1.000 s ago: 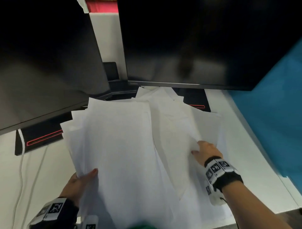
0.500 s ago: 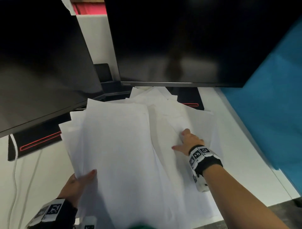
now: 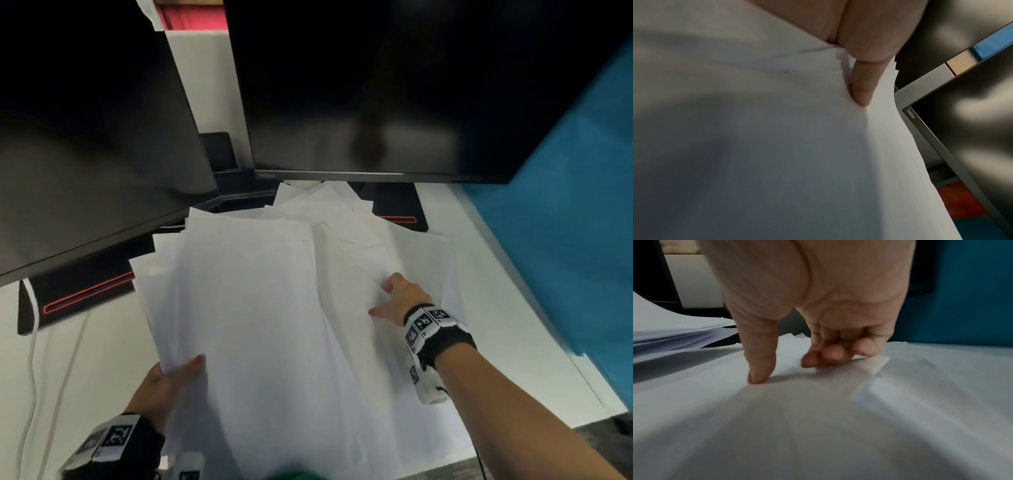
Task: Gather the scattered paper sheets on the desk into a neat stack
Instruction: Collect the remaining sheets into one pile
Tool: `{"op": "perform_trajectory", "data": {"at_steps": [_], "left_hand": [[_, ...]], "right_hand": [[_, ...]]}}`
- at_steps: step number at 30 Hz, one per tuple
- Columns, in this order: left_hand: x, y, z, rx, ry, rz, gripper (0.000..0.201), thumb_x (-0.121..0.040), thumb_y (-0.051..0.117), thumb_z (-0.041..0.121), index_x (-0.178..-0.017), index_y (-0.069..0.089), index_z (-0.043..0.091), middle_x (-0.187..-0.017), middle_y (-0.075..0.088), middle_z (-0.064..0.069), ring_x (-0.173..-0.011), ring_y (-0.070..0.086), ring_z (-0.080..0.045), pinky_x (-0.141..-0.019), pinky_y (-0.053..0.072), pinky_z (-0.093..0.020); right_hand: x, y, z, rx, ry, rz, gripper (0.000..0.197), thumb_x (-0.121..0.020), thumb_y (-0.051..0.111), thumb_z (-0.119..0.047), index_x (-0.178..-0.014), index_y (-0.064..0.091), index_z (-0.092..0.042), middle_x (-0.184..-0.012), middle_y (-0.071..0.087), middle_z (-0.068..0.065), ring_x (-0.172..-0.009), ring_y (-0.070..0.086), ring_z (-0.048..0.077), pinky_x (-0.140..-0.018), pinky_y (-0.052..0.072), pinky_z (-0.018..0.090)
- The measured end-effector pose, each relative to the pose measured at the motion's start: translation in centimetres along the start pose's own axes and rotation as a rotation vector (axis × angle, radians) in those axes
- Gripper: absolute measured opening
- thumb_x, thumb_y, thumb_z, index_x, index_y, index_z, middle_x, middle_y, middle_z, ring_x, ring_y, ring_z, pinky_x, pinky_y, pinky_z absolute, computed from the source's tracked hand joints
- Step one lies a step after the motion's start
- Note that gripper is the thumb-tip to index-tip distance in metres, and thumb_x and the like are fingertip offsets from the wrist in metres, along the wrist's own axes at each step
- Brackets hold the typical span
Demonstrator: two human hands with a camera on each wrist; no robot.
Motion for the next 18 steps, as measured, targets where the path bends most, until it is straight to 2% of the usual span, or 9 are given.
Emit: {"op": "perform_trajectory", "data": {"at_steps": [3,4,6,8,10,13,15,16,18], "left_hand": [[0.1,0.1,0.1,0.005,0.008,-0.001,0.013,-0.082,0.066,0.013,-0.080,0.064,0.000,-0.066,0.061,-0.018,-0.065,0.055,-0.031,-0.069,0.045,-0.041],[0.1,0.1,0.1,0.002,0.007,0.006,0.012,-0.082,0.066,0.013,-0.079,0.064,0.001,-0.064,0.061,-0.017,-0.064,0.055,-0.030,-0.069,0.044,-0.041],[0.0,0.1,0.2,-0.004,0.008,0.012,0.014,-0.081,0.067,0.015,-0.080,0.065,0.000,-0.064,0.062,-0.017,-0.065,0.056,-0.031,-0.070,0.045,-0.042],[-0.1,0.2,0.2,0.001,0.015,0.006,0.015,-0.081,0.066,0.013,-0.079,0.065,-0.001,-0.057,0.063,-0.015,-0.062,0.056,-0.030,-0.067,0.045,-0.039],[-0.1,0.1,0.1,0.006,0.017,0.008,0.015,-0.082,0.065,0.012,-0.078,0.065,-0.002,-0.051,0.063,-0.011,-0.061,0.055,-0.028,-0.066,0.044,-0.037],[0.0,0.2,0.3,0.023,0.031,0.001,0.014,-0.082,0.065,0.012,-0.081,0.066,-0.002,-0.053,0.065,-0.011,-0.063,0.056,-0.029,-0.066,0.045,-0.036],[0.1,0.4,0.3,0.024,0.022,0.000,0.013,-0.082,0.065,0.012,-0.082,0.066,-0.001,-0.054,0.066,-0.010,-0.062,0.057,-0.029,-0.064,0.045,-0.035],[0.3,0.7,0.5,0.019,0.023,-0.002,0.012,-0.082,0.065,0.012,-0.082,0.066,-0.001,-0.052,0.066,-0.009,-0.061,0.056,-0.029,-0.062,0.045,-0.034],[0.7,1.0,0.8,0.016,0.032,-0.004,0.012,-0.083,0.064,0.010,-0.080,0.065,-0.001,-0.049,0.065,-0.007,-0.058,0.055,-0.027,-0.060,0.044,-0.033]], "right_hand": [[0.1,-0.3,0.0,0.136,-0.020,0.015,0.049,-0.070,0.069,-0.047,-0.108,0.053,-0.020,-0.117,0.046,0.006,-0.114,0.043,0.027,-0.090,0.039,0.034],[0.1,-0.2,0.1,0.102,-0.023,-0.006,0.039,-0.072,0.069,-0.043,-0.100,0.056,-0.020,-0.115,0.047,0.006,-0.111,0.045,0.026,-0.088,0.040,0.033],[0.3,0.1,0.2,-0.054,-0.049,-0.042,0.022,-0.075,0.069,-0.030,-0.083,0.051,-0.020,-0.103,0.052,0.004,-0.094,0.051,0.022,-0.076,0.040,0.026],[1.1,0.4,0.6,-0.169,-0.081,-0.034,0.024,-0.076,0.069,-0.022,-0.084,0.047,-0.018,-0.094,0.054,0.003,-0.084,0.052,0.021,-0.071,0.039,0.024],[2.3,1.2,1.5,-0.201,-0.091,-0.059,0.026,-0.076,0.069,-0.020,-0.089,0.047,-0.017,-0.091,0.054,0.002,-0.083,0.054,0.021,-0.071,0.041,0.024],[3.8,2.9,2.7,-0.164,-0.110,-0.195,0.020,-0.076,0.068,-0.024,-0.078,0.049,-0.022,-0.080,0.053,-0.006,-0.075,0.052,0.012,-0.061,0.038,0.019],[3.2,1.0,3.2,-0.216,-0.113,-0.072,0.017,-0.078,0.068,-0.027,-0.080,0.053,-0.021,-0.081,0.057,-0.007,-0.075,0.053,0.013,-0.060,0.037,0.018],[2.6,-0.7,3.4,-0.255,-0.109,0.049,0.013,-0.080,0.067,-0.024,-0.087,0.057,-0.018,-0.088,0.061,-0.001,-0.079,0.055,0.016,-0.066,0.039,0.019],[1.1,-3.5,3.2,-0.263,-0.107,0.258,0.023,-0.084,0.059,-0.014,-0.107,0.059,-0.011,-0.108,0.059,0.013,-0.094,0.058,0.027,-0.080,0.044,0.025]]}}
Point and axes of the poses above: each hand's wrist, its own x-axis away from the middle knuckle, its own y-axis out of the palm, z = x × y, the point moved 10 cm from there along -x, towards the middle knuckle
